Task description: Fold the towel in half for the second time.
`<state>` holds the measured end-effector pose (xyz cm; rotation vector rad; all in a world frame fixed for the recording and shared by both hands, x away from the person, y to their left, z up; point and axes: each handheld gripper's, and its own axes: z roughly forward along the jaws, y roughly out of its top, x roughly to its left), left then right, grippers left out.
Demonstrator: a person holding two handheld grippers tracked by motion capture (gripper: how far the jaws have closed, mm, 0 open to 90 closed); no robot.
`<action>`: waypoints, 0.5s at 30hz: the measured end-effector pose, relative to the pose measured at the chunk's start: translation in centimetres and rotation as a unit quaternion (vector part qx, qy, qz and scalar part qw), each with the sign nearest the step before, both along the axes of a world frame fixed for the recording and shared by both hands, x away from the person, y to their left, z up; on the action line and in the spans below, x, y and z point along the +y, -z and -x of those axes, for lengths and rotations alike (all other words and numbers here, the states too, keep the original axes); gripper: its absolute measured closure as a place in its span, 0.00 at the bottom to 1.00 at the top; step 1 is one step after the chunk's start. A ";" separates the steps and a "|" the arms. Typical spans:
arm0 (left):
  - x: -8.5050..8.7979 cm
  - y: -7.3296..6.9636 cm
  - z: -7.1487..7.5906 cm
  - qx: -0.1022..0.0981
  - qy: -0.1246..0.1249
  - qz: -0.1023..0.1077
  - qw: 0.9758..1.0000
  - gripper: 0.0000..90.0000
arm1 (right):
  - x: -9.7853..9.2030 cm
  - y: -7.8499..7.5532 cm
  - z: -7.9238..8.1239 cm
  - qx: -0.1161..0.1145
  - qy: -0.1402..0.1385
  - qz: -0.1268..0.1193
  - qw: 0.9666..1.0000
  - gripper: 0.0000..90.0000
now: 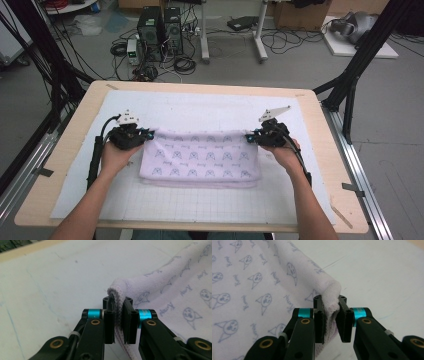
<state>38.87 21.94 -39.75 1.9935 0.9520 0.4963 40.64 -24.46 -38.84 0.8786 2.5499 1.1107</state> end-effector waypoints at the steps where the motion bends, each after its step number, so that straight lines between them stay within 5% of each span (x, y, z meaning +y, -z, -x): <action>1: -0.1 -0.4 -0.5 -0.004 -0.003 -0.003 1.000 0.91 | 0.0 -0.2 -0.4 -0.004 0.002 -0.004 1.000 0.88; 5: -0.1 -0.9 -2.6 -0.013 -0.025 0.001 1.000 0.90 | 0.1 -1.0 -2.2 -0.021 0.022 -0.004 1.000 0.83; 7: -0.1 -0.8 -3.5 -0.017 -0.061 -0.015 0.998 0.69 | 0.1 -1.1 -3.1 -0.031 0.052 -0.006 0.998 0.62; 9: 0.5 -0.6 -3.6 -0.001 -0.070 0.003 0.998 0.59 | -0.2 -0.8 -3.7 -0.016 0.064 -0.022 0.998 0.57; 13: 0.7 -0.3 -2.3 0.015 -0.030 -0.009 0.999 0.58 | -0.2 0.2 -2.8 0.012 0.055 -0.019 0.998 0.56; 15: 0.5 -0.1 -1.1 0.009 -0.007 -0.006 1.000 0.69 | 0.1 0.7 -1.8 0.018 0.039 -0.020 0.999 0.64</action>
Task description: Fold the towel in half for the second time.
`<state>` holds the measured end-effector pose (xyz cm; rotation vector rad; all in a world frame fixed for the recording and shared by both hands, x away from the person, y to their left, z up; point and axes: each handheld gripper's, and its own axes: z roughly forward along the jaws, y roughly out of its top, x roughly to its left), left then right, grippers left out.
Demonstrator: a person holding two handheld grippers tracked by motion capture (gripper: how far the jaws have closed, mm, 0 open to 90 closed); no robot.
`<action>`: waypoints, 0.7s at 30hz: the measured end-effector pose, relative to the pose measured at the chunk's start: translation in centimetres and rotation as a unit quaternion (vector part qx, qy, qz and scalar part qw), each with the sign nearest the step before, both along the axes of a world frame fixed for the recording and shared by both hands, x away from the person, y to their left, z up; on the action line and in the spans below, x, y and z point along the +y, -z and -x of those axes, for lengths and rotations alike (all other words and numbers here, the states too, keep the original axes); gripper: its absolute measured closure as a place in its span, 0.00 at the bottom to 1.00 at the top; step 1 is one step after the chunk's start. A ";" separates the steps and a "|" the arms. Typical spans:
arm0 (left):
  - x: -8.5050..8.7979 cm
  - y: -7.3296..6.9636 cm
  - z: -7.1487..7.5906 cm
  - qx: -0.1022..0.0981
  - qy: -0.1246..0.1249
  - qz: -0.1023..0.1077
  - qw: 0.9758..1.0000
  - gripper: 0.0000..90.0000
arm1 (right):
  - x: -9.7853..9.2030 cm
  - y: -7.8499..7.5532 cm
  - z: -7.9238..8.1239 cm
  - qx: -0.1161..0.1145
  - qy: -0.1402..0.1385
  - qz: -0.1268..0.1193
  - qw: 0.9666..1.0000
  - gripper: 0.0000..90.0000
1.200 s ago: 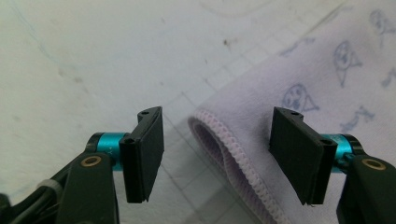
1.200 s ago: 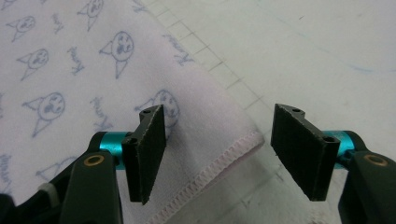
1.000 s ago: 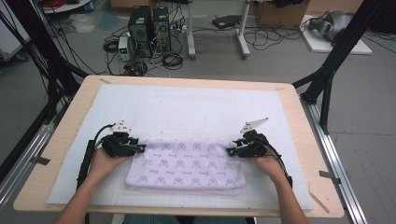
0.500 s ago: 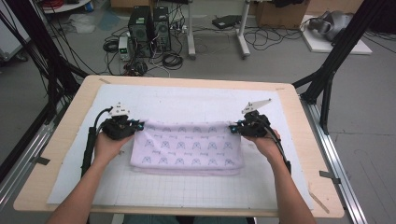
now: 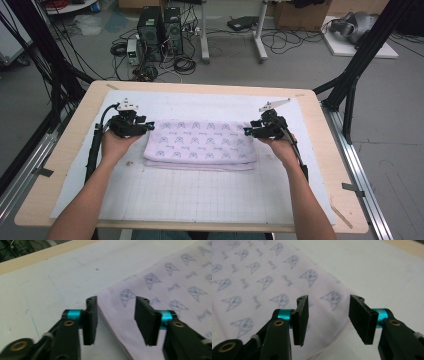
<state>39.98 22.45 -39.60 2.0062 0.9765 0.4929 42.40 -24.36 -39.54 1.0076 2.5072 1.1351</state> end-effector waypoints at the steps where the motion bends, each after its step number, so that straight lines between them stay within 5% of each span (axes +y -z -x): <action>1: -0.2 0.1 0.4 0.004 0.011 -0.004 1.000 0.74 | 0.2 0.1 0.6 0.003 -0.004 0.008 1.000 0.68; 3: -0.5 0.7 1.6 0.010 0.035 -0.005 0.999 0.87 | 0.5 0.5 1.6 0.006 -0.018 -0.003 1.000 0.83; 4: -0.6 1.1 2.2 0.017 0.048 -0.006 0.999 0.92 | 0.6 0.7 2.2 0.016 -0.032 0.000 0.999 0.98; 5: -0.8 1.6 2.9 0.022 0.058 -0.011 0.998 0.96 | 0.8 1.0 2.7 0.028 -0.048 0.007 0.998 0.99; 7: -1.0 2.3 3.7 0.031 0.067 -0.024 0.997 0.98 | 1.2 1.7 3.6 0.038 -0.060 0.026 0.997 0.98; 9: -1.0 2.8 4.3 0.037 0.072 -0.027 0.996 0.97 | 1.1 2.2 4.1 0.041 -0.062 0.013 0.997 0.94; 13: -0.7 3.9 5.1 0.048 0.067 -0.042 0.996 0.91 | 0.7 3.1 5.0 0.054 -0.059 0.028 0.996 0.91; 21: 0.4 3.9 6.5 0.039 0.070 -0.021 0.997 0.72 | -0.4 3.2 7.3 0.013 -0.072 0.008 0.997 0.69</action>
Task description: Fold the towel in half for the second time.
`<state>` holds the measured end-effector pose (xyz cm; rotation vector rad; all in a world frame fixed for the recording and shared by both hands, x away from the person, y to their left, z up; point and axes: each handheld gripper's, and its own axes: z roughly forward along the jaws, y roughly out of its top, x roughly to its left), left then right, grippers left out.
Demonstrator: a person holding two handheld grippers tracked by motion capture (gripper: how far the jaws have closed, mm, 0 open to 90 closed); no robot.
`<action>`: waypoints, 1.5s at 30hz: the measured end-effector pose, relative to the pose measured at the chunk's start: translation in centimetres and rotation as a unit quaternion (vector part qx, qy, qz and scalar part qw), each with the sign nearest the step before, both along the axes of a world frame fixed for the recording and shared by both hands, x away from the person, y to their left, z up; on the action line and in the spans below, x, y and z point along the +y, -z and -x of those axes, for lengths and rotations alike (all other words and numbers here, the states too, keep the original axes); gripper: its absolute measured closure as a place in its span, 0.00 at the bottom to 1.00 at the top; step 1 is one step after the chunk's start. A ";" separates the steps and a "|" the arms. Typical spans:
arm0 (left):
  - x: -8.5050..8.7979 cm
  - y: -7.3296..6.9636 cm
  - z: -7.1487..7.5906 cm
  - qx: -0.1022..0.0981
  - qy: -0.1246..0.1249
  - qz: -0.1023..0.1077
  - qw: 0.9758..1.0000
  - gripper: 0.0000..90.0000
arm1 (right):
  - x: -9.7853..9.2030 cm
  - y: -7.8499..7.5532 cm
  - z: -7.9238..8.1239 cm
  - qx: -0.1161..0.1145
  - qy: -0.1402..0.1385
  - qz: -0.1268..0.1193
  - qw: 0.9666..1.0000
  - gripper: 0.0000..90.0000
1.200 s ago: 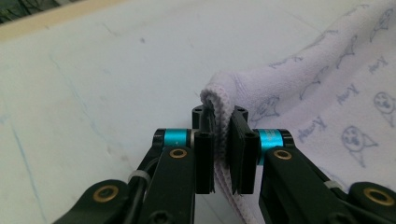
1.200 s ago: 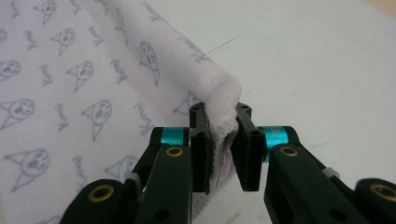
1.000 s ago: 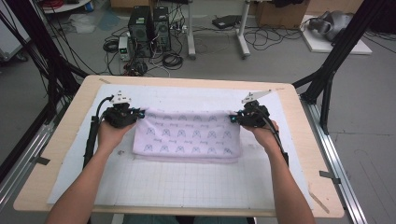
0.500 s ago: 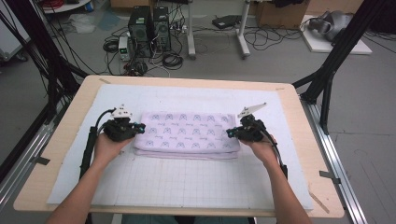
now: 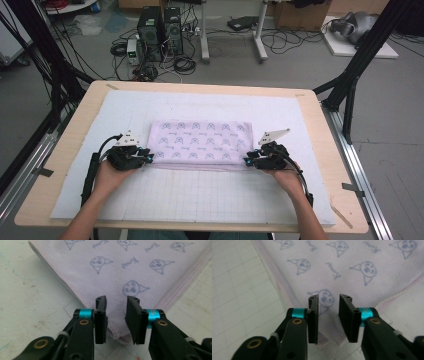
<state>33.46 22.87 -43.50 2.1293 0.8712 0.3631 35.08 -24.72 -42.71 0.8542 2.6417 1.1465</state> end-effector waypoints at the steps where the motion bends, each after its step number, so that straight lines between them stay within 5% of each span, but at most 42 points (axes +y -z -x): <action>1: 0.1 0.0 0.1 0.002 0.004 0.002 1.000 0.69 | -0.1 0.0 0.1 -0.002 -0.003 -0.002 1.000 0.68; 5: 0.1 0.3 0.5 0.007 0.013 -0.020 1.000 0.61 | 0.2 0.4 0.8 -0.013 -0.015 0.023 1.000 0.67; 10: 0.1 0.2 0.4 -0.008 0.014 -0.021 1.000 0.92 | 0.3 0.6 0.7 -0.027 -0.015 0.020 0.999 0.96; 19: 1.1 -1.6 1.2 -0.035 -0.002 0.005 0.999 0.94 | -0.3 -2.4 1.4 -0.051 -0.020 -0.011 0.998 0.97; 22: 1.2 -1.4 1.6 -0.029 0.007 -0.003 1.000 0.94 | -0.1 -2.3 1.9 -0.043 -0.032 0.002 0.999 0.97; 24: 1.0 -1.0 1.7 -0.014 0.016 -0.010 1.000 0.89 | 0.1 -1.3 2.0 -0.022 -0.038 0.014 0.999 0.95; 27: 1.1 -1.4 1.7 -0.016 0.009 0.008 1.000 0.65 | 0.1 -0.8 1.8 -0.001 -0.042 -0.003 0.999 0.81; 30: 1.0 -2.1 1.5 -0.029 0.007 0.029 0.999 0.68 | 0.3 -1.6 1.5 -0.013 -0.034 -0.039 0.999 0.81; 34: 0.3 -1.3 0.8 -0.012 0.006 0.004 1.000 0.86 | 0.9 -1.0 0.5 -0.010 -0.016 -0.008 1.000 0.83; 37: 0.2 0.0 0.7 0.005 0.000 -0.010 1.000 0.84 | 0.7 0.0 0.4 0.002 -0.009 0.014 1.000 0.83; 41: 0.2 0.0 0.8 -0.001 0.000 -0.005 1.000 0.80 | 0.1 0.7 0.7 0.010 0.001 -0.002 1.000 0.80; 45: 0.0 -0.6 1.0 -0.015 -0.005 0.015 1.000 0.65 | 0.3 -0.3 0.7 -0.027 0.020 -0.022 0.999 0.65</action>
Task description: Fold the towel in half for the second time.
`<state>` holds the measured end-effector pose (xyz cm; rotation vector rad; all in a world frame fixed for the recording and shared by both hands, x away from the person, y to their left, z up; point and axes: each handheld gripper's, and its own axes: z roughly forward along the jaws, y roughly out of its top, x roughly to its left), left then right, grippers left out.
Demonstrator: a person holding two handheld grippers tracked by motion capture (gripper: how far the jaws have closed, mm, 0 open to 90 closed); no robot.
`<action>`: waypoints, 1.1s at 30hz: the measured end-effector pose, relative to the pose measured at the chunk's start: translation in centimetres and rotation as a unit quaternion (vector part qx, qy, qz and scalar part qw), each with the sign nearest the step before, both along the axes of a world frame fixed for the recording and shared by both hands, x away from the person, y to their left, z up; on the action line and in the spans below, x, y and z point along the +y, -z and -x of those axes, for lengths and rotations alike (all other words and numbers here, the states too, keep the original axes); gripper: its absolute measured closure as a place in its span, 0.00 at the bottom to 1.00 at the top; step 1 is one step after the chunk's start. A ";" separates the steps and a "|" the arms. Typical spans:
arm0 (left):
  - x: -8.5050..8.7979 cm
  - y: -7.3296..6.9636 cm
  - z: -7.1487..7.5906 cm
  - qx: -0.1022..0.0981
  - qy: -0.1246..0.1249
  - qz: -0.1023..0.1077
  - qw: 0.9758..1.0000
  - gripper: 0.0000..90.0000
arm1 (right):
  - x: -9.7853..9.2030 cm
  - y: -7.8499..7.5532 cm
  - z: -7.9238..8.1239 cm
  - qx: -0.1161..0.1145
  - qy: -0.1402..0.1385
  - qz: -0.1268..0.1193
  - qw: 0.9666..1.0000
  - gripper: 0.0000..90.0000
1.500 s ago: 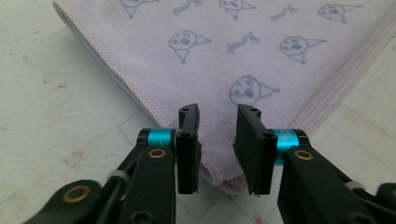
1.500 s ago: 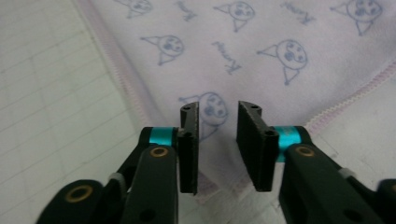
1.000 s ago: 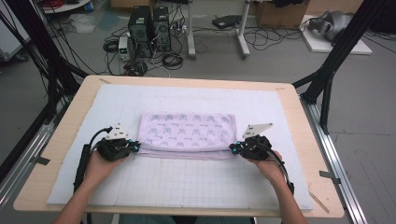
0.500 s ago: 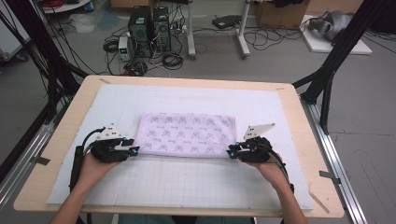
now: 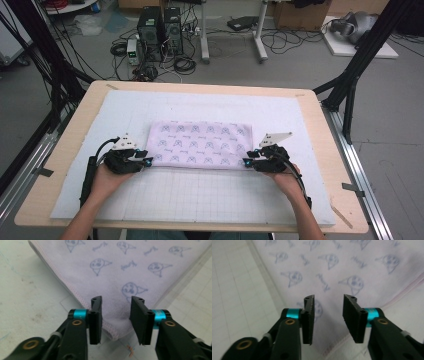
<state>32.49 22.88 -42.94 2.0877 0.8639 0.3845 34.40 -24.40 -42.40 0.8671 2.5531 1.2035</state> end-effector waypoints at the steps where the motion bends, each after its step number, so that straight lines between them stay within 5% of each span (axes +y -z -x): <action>1: 0.0 -0.1 0.0 -0.002 -0.002 0.004 1.000 0.60 | 0.1 -0.3 -0.1 -0.007 0.003 -0.007 1.000 0.62; 7: 0.2 -0.8 0.7 -0.017 -0.017 0.019 1.000 0.40 | 0.0 -1.0 0.4 -0.025 0.033 -0.028 0.999 0.34; 14: 0.6 -1.6 1.9 -0.030 -0.023 0.029 0.999 0.30 | -0.2 -2.2 2.1 -0.046 0.035 -0.036 0.998 0.20; 33: 2.2 -2.3 4.6 -0.043 -0.026 0.032 0.998 0.27 | -2.2 -2.5 5.1 -0.048 0.043 -0.039 0.997 0.15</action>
